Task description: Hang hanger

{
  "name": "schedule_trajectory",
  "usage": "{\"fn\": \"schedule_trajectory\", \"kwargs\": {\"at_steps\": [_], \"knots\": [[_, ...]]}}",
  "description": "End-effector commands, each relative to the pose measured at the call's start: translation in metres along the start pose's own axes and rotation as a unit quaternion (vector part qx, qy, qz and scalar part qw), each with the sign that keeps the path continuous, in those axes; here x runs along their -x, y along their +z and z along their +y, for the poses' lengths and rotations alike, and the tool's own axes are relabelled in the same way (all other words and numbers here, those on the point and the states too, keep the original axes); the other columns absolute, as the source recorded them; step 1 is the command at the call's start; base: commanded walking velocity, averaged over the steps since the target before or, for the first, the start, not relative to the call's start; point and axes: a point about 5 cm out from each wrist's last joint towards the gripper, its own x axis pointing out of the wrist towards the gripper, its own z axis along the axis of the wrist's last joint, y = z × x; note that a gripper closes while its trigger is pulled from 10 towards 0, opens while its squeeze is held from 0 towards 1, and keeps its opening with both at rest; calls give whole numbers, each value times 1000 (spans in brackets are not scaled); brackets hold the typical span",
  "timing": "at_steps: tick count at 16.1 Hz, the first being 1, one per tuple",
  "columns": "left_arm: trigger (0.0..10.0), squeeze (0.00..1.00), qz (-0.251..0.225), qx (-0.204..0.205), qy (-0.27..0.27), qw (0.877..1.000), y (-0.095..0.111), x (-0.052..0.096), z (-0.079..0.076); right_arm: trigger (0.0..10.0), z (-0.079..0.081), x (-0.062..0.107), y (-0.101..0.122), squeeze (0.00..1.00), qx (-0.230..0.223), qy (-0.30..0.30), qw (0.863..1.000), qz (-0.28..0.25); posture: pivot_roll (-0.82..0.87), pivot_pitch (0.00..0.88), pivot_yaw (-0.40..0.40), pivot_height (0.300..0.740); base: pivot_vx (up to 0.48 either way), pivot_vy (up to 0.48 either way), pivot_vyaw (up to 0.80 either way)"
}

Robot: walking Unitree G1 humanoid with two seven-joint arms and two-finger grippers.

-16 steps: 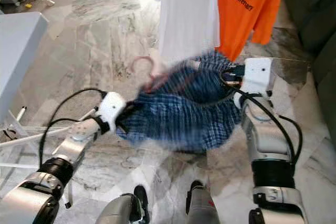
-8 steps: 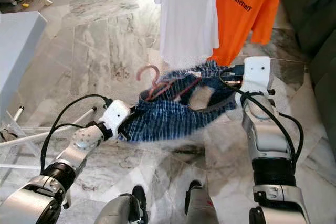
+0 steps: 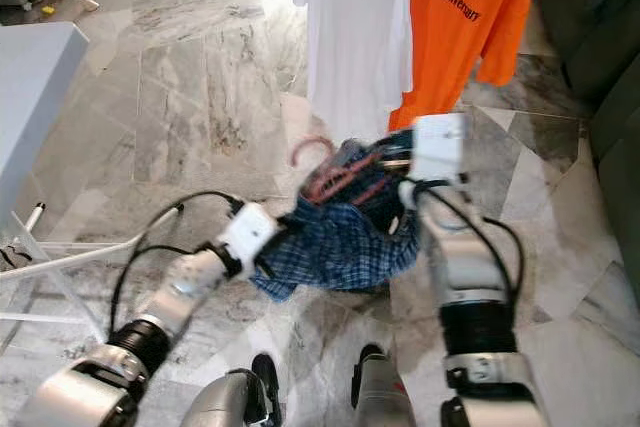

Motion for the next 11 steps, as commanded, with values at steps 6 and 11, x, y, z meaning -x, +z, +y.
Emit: {"fn": "schedule_trajectory", "kwargs": {"at_steps": [6, 11], "knots": [[0, 0, 3, -8, -12, 1000, -1, -2, -8, 10000, 18, 13, -30, 0, 21, 53, 996, 72, -202, 268, 74, 740, 0, 0, 0], [0, 0, 2, -12, 0, 1000, 0, 0, 2, 10000, 6, 22, -31, 1000, 82, 75, 993, 43, -203, 266, 70, 740, 0, 0, 0]]}}
